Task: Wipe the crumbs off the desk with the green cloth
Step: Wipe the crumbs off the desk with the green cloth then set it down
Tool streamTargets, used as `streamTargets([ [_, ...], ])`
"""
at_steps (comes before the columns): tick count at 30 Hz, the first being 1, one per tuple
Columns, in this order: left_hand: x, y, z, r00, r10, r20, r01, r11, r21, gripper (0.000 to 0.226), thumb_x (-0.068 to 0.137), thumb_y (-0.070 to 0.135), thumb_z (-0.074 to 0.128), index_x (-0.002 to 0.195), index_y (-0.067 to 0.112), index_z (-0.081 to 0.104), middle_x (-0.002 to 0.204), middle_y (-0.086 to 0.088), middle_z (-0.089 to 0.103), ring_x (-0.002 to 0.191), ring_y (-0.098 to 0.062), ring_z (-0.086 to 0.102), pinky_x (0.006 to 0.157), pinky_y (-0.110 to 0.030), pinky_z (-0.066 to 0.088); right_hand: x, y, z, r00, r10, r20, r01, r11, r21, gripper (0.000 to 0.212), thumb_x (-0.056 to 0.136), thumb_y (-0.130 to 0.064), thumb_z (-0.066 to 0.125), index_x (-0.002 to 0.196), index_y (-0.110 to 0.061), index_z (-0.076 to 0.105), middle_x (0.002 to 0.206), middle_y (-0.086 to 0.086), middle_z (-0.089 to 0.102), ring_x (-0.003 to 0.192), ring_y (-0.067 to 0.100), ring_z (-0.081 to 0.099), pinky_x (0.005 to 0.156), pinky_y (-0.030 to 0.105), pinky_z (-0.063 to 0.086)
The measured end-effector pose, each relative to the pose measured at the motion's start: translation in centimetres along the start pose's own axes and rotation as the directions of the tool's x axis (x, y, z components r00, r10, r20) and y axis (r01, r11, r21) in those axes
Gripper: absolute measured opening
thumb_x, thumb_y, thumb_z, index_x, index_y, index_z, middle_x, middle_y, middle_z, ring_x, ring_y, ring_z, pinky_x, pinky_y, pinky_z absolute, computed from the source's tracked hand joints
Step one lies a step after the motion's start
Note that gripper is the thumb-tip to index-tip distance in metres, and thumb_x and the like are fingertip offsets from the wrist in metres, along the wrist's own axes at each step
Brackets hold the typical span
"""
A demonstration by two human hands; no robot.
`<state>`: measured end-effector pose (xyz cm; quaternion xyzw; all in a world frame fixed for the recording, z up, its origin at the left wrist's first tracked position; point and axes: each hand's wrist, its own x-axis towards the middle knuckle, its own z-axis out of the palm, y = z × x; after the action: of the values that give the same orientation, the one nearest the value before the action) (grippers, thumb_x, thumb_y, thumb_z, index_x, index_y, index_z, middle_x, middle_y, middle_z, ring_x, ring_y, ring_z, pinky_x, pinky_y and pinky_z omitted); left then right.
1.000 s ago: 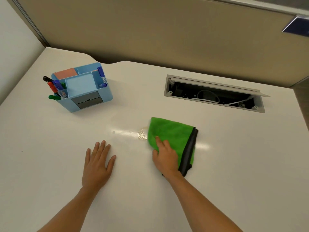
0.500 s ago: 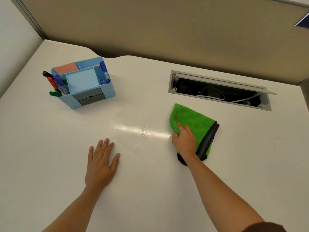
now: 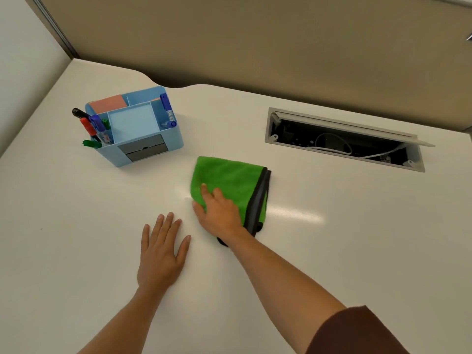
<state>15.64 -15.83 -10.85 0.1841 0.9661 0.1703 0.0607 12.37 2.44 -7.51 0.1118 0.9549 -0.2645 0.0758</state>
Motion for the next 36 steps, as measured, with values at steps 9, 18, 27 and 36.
streamTargets([
  [9,0.0,-0.4,0.3,1.0,0.004,-0.007,-0.004,1.0,-0.002,0.061,0.095,0.053,0.027,0.144,0.019,0.042,0.156,-0.001,0.033,0.148,-0.014,0.016,0.121,-0.044,0.006,1.3,0.0,0.5,0.957,-0.285,0.049,0.28,0.873,-0.4,0.056,0.091,-0.05,0.038,0.144,-0.034,0.033,0.127,0.013,0.049,0.114,0.031,0.041,0.092,0.051,0.032],
  [18,0.0,-0.5,0.2,1.0,-0.003,0.012,0.003,1.0,-0.018,0.06,0.096,0.054,0.025,0.146,0.023,0.038,0.158,0.005,0.025,0.149,-0.01,0.008,0.122,-0.041,0.002,4.2,6.4,-3.6,0.992,0.102,-0.072,-0.117,0.964,-0.241,0.054,0.089,-0.062,0.032,0.141,-0.053,0.024,0.162,0.003,0.012,0.149,0.031,-0.006,0.099,0.08,-0.012],
  [27,0.0,-0.4,0.3,1.0,-0.002,0.01,0.002,1.0,-0.005,0.06,0.096,0.054,0.025,0.146,0.022,0.038,0.158,0.004,0.026,0.149,-0.011,0.009,0.122,-0.042,0.003,4.3,13.6,-7.0,0.877,0.412,-0.248,-0.447,0.888,-0.106,0.063,0.082,-0.069,0.03,0.142,-0.051,0.025,0.162,0.001,0.012,0.149,0.03,-0.005,0.098,0.081,-0.011],
  [36,0.0,-0.3,0.4,1.0,-0.005,0.008,0.006,1.0,-0.019,0.058,0.096,0.053,0.028,0.145,0.023,0.039,0.158,0.006,0.026,0.149,-0.01,0.009,0.122,-0.04,0.002,6.8,7.3,-4.0,0.964,0.173,-0.202,-0.194,0.977,-0.091,0.057,0.084,-0.034,0.043,0.141,-0.034,0.037,0.16,0.001,0.023,0.148,0.039,0.0,0.105,0.074,-0.014],
])
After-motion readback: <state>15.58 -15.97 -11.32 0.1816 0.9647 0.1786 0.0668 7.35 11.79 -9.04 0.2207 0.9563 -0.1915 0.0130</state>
